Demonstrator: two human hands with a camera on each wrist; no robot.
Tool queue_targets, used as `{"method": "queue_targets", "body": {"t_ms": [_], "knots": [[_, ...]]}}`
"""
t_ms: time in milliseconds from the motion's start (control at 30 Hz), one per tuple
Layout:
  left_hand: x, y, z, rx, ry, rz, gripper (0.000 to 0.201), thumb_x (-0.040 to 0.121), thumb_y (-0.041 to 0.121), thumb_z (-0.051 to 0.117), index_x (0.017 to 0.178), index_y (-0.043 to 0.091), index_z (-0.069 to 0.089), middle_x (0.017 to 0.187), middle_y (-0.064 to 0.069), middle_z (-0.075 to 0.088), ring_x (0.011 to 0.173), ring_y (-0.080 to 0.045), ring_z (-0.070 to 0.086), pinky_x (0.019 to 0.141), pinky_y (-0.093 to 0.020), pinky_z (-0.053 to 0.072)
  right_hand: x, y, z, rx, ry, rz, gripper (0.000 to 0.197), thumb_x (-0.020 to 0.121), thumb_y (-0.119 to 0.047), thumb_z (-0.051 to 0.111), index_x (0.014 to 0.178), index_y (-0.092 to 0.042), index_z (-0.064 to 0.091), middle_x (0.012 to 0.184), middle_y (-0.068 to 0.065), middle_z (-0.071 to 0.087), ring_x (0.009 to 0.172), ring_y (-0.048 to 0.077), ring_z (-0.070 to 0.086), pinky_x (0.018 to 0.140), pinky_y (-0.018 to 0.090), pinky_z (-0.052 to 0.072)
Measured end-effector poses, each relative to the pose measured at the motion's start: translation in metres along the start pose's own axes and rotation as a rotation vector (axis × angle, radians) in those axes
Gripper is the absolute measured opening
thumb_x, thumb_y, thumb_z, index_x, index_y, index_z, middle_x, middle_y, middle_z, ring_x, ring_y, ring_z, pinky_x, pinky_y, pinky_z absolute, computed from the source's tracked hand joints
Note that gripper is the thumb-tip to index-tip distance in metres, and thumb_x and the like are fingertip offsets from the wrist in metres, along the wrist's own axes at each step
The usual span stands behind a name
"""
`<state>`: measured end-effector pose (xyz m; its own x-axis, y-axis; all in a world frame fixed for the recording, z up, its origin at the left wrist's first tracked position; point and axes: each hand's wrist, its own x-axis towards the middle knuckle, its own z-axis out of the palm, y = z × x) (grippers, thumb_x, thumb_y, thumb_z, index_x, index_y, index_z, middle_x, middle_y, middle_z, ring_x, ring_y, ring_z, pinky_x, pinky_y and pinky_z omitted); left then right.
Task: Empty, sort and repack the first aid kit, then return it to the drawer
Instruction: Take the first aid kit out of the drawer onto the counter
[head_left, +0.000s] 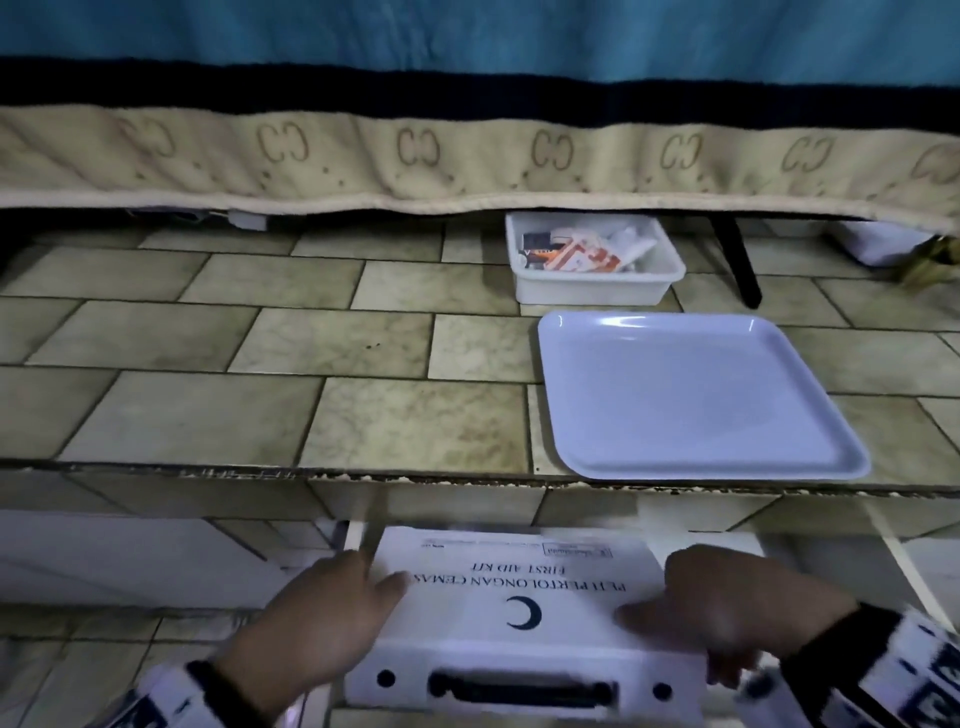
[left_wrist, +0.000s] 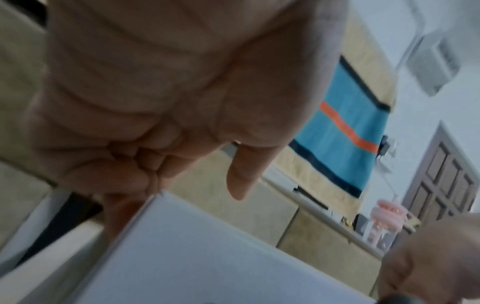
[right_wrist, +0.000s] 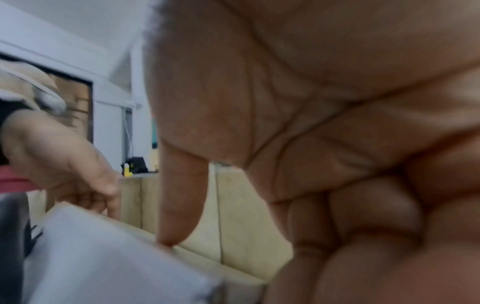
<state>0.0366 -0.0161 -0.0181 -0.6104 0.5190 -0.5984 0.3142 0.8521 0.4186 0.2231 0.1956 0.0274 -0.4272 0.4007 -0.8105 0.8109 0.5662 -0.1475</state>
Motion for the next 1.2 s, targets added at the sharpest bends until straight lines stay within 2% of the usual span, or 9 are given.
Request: {"method": "queue_targets", "body": {"t_ms": [200, 267, 400, 567, 733, 933, 1033, 1133, 1200], "knots": [[-0.067, -0.016, -0.067, -0.248, 0.15, 0.005, 0.021, 0.085, 0.051, 0.055, 0.075, 0.037, 0.067, 0.084, 0.01, 0.067, 0.079, -0.009, 0.06, 0.075, -0.027, 0.044, -0.067, -0.04, -0.03, -0.259, 0.22, -0.041, 0.058, 0.079, -0.072, 0.044, 0.058, -0.018, 0.046, 0.053, -0.005, 0.052, 0.049, -0.001, 0.046, 0.055, 0.016, 0.036], [-0.086, -0.02, -0.087, -0.339, 0.253, 0.016, 0.031, 0.065, 0.071, 0.061, 0.062, 0.042, 0.07, 0.069, 0.009, 0.068, 0.067, -0.008, 0.058, 0.073, -0.029, 0.047, -0.077, -0.047, -0.041, -0.199, 0.301, -0.074, 0.058, 0.071, -0.076, 0.05, 0.059, -0.019, 0.051, 0.054, -0.005, 0.059, 0.049, 0.0, 0.053, 0.056, 0.018, 0.04], [-0.098, -0.026, -0.118, -0.401, 0.443, 0.041, 0.086, 0.014, 0.101, 0.038, 0.079, 0.052, 0.067, 0.076, 0.013, 0.072, 0.08, -0.014, 0.064, 0.085, -0.04, 0.05, -0.085, -0.073, -0.066, -0.159, 0.436, -0.122, 0.062, 0.067, -0.076, 0.052, 0.06, -0.015, 0.055, 0.052, -0.005, 0.065, 0.038, 0.002, 0.052, 0.049, 0.02, 0.044], [-0.052, -0.01, -0.15, -0.767, 0.349, 0.087, 0.057, 0.051, 0.061, 0.076, 0.094, 0.024, 0.069, 0.095, -0.001, 0.072, 0.09, -0.025, 0.065, 0.085, -0.04, 0.049, -0.049, -0.123, -0.094, -0.152, 0.528, -0.281, 0.054, 0.083, -0.06, 0.053, 0.053, -0.015, 0.051, 0.054, -0.001, 0.06, 0.053, 0.012, 0.053, 0.052, 0.024, 0.035], [0.017, -0.004, -0.168, -0.96, 0.353, 0.097, 0.047, 0.074, 0.04, 0.067, 0.111, 0.011, 0.062, 0.116, -0.006, 0.065, 0.107, -0.025, 0.058, 0.086, -0.034, 0.041, 0.005, -0.157, -0.106, -0.177, 0.613, -0.307, 0.05, 0.091, -0.049, 0.048, 0.059, -0.012, 0.042, 0.072, 0.006, 0.049, 0.082, 0.025, 0.049, 0.055, 0.028, 0.032], [0.021, -0.011, -0.148, -0.502, 0.763, 0.151, 0.049, 0.087, 0.025, 0.062, 0.132, 0.015, 0.047, 0.133, -0.001, 0.049, 0.108, -0.017, 0.053, 0.089, -0.028, 0.037, 0.004, -0.126, -0.093, 0.095, 0.86, -0.454, 0.032, 0.089, -0.036, 0.055, 0.111, -0.013, 0.057, 0.097, 0.004, 0.066, 0.091, 0.019, 0.06, 0.073, 0.028, 0.044], [-0.018, -0.011, -0.105, -0.183, 0.942, 0.545, 0.025, 0.089, 0.02, 0.056, 0.114, 0.019, 0.057, 0.107, 0.008, 0.049, 0.085, -0.005, 0.046, 0.079, -0.026, 0.038, -0.027, -0.091, -0.056, 0.195, 0.793, -0.784, 0.007, 0.086, -0.026, 0.063, 0.092, -0.027, 0.061, 0.073, -0.008, 0.066, 0.066, 0.009, 0.057, 0.061, 0.016, 0.042], [-0.037, -0.02, -0.056, 0.134, 0.569, 0.868, 0.015, 0.086, 0.027, 0.046, 0.093, 0.024, 0.06, 0.086, 0.015, 0.053, 0.081, 0.0, 0.046, 0.072, -0.018, 0.037, -0.032, -0.046, -0.009, 0.041, 0.562, -0.779, 0.005, 0.082, -0.034, 0.063, 0.082, -0.03, 0.06, 0.069, -0.011, 0.063, 0.061, 0.009, 0.057, 0.054, 0.014, 0.042], [-0.029, -0.035, -0.022, 0.25, 0.132, 0.812, 0.016, 0.088, 0.04, 0.043, 0.097, 0.037, 0.055, 0.091, 0.024, 0.051, 0.089, 0.006, 0.047, 0.076, -0.013, 0.037, -0.021, -0.014, 0.02, -0.073, 0.389, -0.643, 0.011, 0.08, -0.041, 0.063, 0.085, -0.036, 0.055, 0.072, -0.011, 0.061, 0.064, 0.004, 0.056, 0.057, 0.014, 0.042]]}}
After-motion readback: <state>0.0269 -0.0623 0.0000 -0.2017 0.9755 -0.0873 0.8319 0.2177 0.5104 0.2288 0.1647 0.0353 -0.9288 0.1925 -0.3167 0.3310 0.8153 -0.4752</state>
